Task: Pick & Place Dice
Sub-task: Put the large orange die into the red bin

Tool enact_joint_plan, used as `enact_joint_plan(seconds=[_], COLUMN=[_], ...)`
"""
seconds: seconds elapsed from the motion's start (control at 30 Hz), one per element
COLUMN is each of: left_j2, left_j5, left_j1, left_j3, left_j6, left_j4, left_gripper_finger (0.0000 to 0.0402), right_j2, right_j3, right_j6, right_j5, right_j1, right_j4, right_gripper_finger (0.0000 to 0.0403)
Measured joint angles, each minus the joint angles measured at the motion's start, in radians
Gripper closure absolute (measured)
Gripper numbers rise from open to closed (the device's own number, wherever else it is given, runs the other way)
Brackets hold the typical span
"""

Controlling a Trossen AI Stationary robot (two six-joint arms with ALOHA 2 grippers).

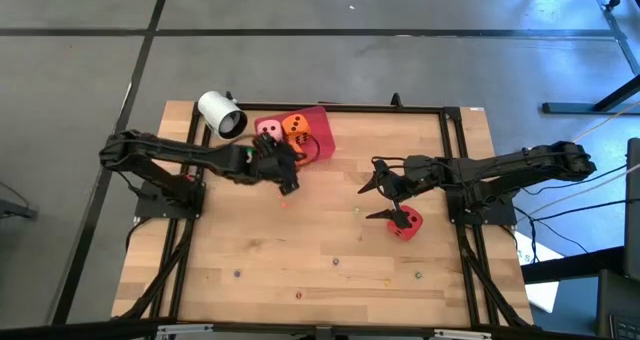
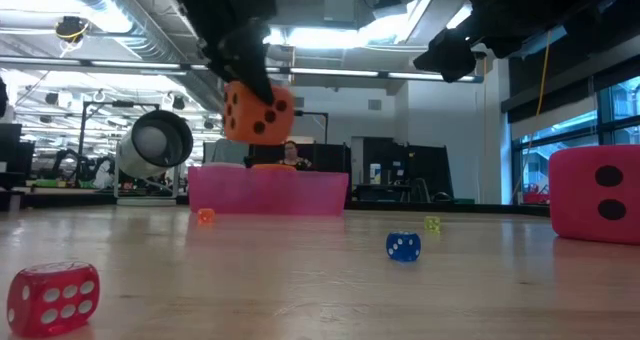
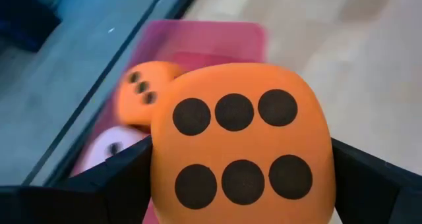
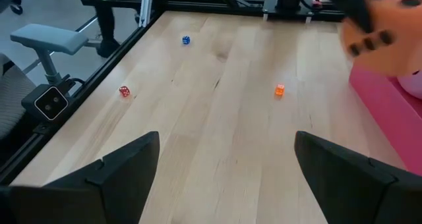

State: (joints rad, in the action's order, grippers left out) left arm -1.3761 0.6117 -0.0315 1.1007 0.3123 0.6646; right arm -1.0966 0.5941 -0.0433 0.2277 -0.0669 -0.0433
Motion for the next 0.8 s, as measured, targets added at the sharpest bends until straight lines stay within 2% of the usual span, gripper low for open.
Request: enact_joint_plan(seconds=[0.1,0.3,0.57,0.8], left_j2=[0.015,0.001,0.01,0.009], left_j5=[-0.017,-0.185,-0.205,-0.231], left_j1=[-0.05,-0.18,-0.284,-0.307], left_j3=[0.001,0.0,0.001,0.001], left_j6=[-0.043,-0.154,-0.264,-0.365], left_j4=[0.066,0.174,0.164,0.163], left_gripper_finger=[0.0044,0.0044,0.0043,0.0043], right_j2=[0.0,0.0,0.0,0.0], right_j3=[0.0,0.0,0.0,0.0], right_j6=[0.0,0.0,0.0,0.0], right_j5=[0.0,0.0,-0.002,-0.002], right_j1=[0.0,0.0,0.0,0.0], right_j4=[0.001,0.003,0.006,0.006], right_gripper_finger=[0.0053,0.0053,0.0053,0.0053])
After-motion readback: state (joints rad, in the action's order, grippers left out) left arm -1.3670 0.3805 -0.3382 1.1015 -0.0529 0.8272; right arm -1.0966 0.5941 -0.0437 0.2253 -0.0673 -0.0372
